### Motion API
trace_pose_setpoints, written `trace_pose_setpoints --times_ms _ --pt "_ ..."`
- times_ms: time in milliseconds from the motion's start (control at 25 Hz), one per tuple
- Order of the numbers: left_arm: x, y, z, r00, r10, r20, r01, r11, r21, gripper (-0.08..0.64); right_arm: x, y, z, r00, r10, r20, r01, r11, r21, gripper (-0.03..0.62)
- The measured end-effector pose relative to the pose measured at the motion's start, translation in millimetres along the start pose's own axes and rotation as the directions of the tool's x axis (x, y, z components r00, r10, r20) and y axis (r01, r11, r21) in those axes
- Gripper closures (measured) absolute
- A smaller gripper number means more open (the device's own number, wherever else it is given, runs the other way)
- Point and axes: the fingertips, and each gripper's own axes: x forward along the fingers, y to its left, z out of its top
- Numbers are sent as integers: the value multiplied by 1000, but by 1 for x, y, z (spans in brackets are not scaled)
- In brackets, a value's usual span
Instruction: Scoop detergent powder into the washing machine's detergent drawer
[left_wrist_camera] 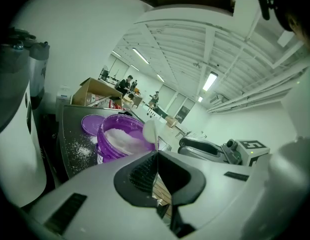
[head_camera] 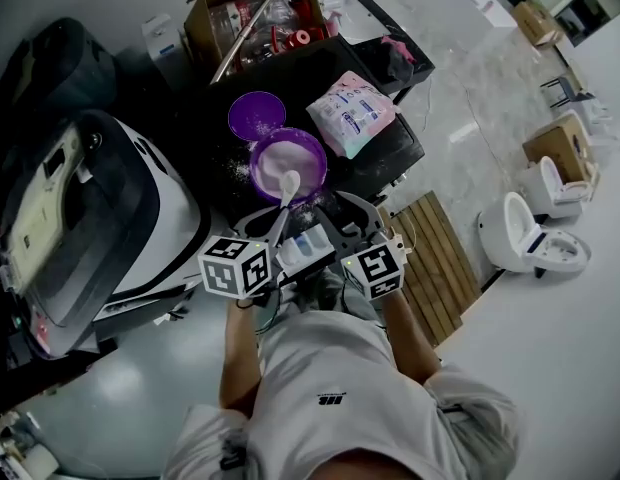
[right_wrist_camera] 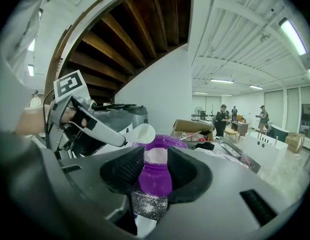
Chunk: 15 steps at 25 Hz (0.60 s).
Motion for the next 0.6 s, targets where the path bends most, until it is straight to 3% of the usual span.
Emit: trace_pose_setpoints --times_ms 240,600 --pt "-16 -14 -17 999 28 23 -28 1000 -15 545 -21 10 -8 999 33 4 -33 999 -7 451" --pt "-29 -40 -51 986 150 77 -146 987 -64 545 -52 20 -32 984 175 2 -175 984 -28 451"
